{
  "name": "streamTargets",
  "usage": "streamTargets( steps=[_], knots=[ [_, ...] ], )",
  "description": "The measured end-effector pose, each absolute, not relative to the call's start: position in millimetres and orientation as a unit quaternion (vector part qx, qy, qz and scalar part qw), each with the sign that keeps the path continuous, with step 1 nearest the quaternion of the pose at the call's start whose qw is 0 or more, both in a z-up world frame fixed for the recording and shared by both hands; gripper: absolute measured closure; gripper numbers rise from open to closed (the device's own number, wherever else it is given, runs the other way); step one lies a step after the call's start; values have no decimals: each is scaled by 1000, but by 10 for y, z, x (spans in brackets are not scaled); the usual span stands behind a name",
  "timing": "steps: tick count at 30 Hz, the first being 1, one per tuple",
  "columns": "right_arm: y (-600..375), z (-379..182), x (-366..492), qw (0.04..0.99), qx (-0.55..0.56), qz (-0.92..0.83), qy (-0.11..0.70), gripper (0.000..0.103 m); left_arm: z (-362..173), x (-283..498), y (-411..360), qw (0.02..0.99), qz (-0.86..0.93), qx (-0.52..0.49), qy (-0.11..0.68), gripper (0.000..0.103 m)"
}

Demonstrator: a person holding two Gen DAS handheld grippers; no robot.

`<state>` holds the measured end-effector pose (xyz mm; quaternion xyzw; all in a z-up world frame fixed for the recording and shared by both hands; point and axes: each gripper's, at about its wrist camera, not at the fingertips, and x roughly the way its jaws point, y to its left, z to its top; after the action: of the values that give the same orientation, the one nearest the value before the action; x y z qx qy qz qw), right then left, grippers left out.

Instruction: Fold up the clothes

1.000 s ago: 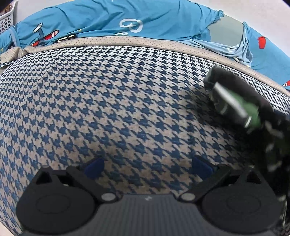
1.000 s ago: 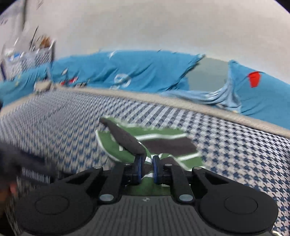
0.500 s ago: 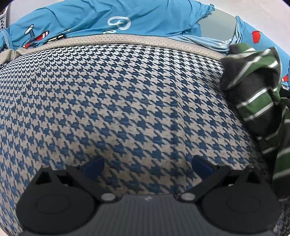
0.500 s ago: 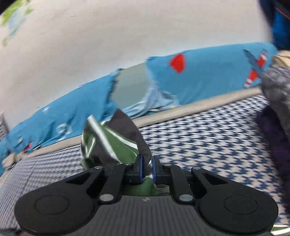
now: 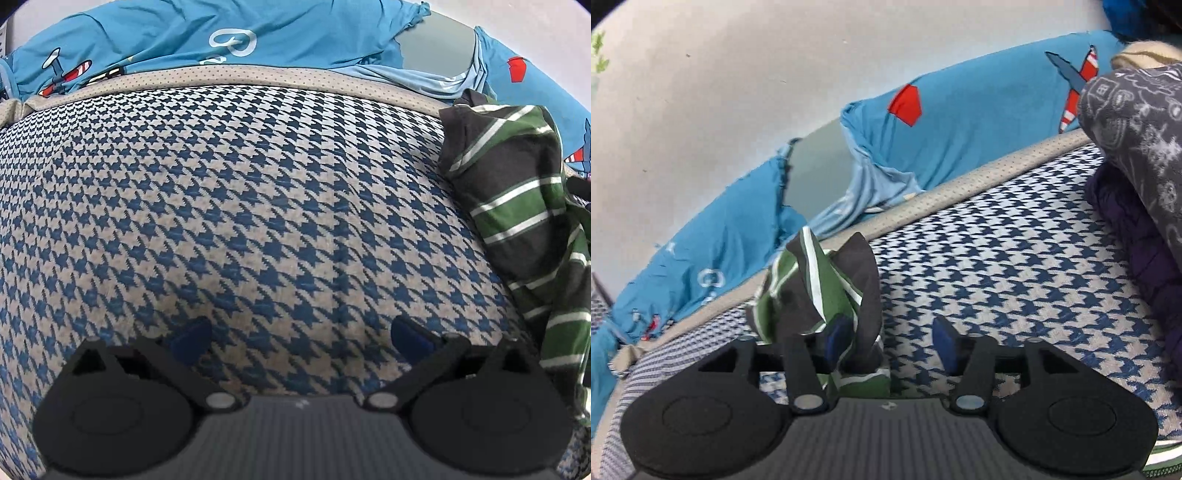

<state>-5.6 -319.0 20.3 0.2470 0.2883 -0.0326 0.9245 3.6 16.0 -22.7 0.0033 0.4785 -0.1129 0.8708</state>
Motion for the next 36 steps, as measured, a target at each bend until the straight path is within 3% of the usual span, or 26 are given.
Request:
streamTargets(
  steps=[3, 11, 19, 22, 24, 27, 36],
  knots=[
    [-3131, 241, -73, 926, 242, 8, 288, 27, -236, 30, 142, 871, -114, 5, 478, 0],
    [-2698, 138, 33, 945, 113, 28, 306, 24, -262, 25, 55, 871, -113, 18, 478, 0],
    [-2524, -155, 229, 934, 66, 22, 350, 24, -259, 45, 123, 871, -108, 15, 479, 0],
    [-2446, -235, 282, 931, 62, 34, 358, 40, -244, 57, 188, 872, -104, 9, 479, 0],
    [-2385, -263, 326, 928, 63, 41, 366, 62, -235, 67, 235, 872, -100, 3, 479, 0],
    [-2291, -273, 376, 924, 69, 50, 372, 78, -214, 75, 301, 873, -95, -3, 479, 0],
    [-2074, -120, 482, 922, 162, 86, 342, 82, -100, 93, 501, 879, -80, -15, 470, 0]
  ],
)
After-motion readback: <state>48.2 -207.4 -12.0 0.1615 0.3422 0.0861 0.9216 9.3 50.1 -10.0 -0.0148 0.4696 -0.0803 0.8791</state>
